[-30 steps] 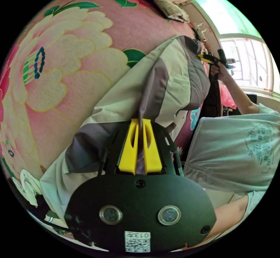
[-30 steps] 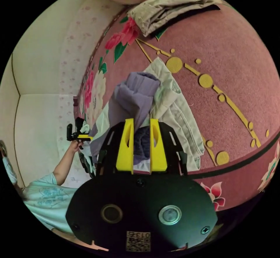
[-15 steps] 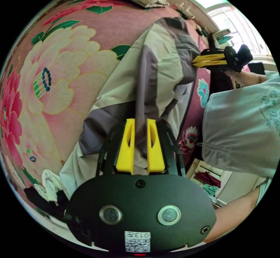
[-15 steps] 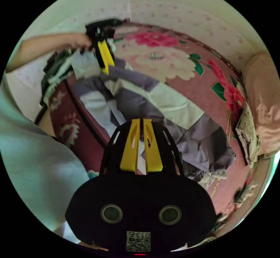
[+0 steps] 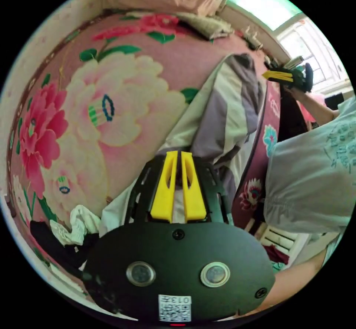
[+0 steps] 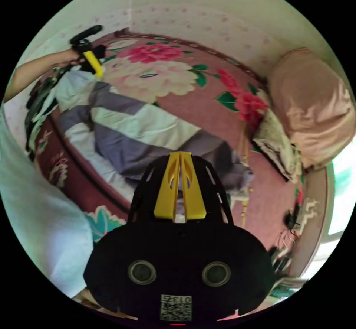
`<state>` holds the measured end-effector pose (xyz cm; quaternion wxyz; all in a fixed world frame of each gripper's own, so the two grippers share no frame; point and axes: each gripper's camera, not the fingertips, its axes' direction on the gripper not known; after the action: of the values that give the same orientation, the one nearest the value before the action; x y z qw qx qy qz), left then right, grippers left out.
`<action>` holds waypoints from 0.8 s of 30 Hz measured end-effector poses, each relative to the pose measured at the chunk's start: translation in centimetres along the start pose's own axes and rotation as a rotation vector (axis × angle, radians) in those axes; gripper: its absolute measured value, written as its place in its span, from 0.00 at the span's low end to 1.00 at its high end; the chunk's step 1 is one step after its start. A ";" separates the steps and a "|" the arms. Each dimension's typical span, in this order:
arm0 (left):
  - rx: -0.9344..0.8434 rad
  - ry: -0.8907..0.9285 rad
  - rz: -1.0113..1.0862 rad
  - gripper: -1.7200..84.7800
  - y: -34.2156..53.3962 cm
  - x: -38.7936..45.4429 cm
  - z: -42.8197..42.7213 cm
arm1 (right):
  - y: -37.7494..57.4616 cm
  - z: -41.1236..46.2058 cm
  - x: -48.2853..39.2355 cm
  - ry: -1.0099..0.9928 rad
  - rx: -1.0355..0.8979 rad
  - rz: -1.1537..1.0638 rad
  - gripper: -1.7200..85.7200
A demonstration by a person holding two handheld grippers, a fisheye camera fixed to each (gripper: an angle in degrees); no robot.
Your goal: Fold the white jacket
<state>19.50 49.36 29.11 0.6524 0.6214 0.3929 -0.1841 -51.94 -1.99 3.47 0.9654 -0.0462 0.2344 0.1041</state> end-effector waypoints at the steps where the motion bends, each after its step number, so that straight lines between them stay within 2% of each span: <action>1: 0.044 0.010 0.016 0.03 -0.4 1.2 -0.3 | -0.2 -0.1 0.5 0.045 0.005 0.020 0.03; 2: 0.098 0.033 0.052 0.03 -1.6 3.8 0.1 | -0.5 0.3 1.6 0.146 0.006 0.071 0.03; 4: 0.077 0.012 0.106 0.02 -3.7 7.8 2.6 | -1.1 2.0 2.7 0.241 -0.038 0.109 0.03; 7: -0.130 -0.201 0.167 0.02 -5.7 12.5 9.2 | -1.3 6.8 4.9 0.362 -0.233 0.165 0.04; 8: -0.181 -0.286 0.178 0.02 -5.4 12.9 11.5 | -0.6 8.7 5.7 0.338 -0.285 0.179 0.04; 10: -0.133 -0.326 0.181 0.02 -4.3 12.4 12.3 | 0.5 11.4 6.3 0.139 -0.362 0.189 0.03; 11: -0.135 -0.361 0.158 0.02 -3.9 11.7 12.0 | 0.7 10.8 6.6 0.143 -0.294 0.248 0.03; 14: -0.211 -0.315 0.104 0.02 -3.5 9.9 10.7 | 0.2 9.6 6.9 0.074 -0.387 0.192 0.02; 17: -0.160 -0.270 0.010 0.02 -0.8 9.7 7.0 | 0.8 4.8 6.2 0.077 -0.268 0.214 0.02; 19: -0.040 -0.370 -0.120 0.02 2.2 9.8 3.8 | 1.4 1.4 4.6 0.078 -0.144 0.204 0.02; 21: 0.093 -0.453 -0.407 0.03 7.0 8.1 0.4 | 1.8 -1.9 1.7 0.017 -0.014 0.143 0.02; 24: 0.079 -0.408 -0.638 0.08 11.4 4.5 -0.2 | 1.5 -3.0 -2.3 0.009 0.059 0.040 0.02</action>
<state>30.53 52.51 33.40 0.6028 0.4432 0.4212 -0.5127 -55.58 -1.38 1.80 0.9630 -0.0135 0.2427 0.1161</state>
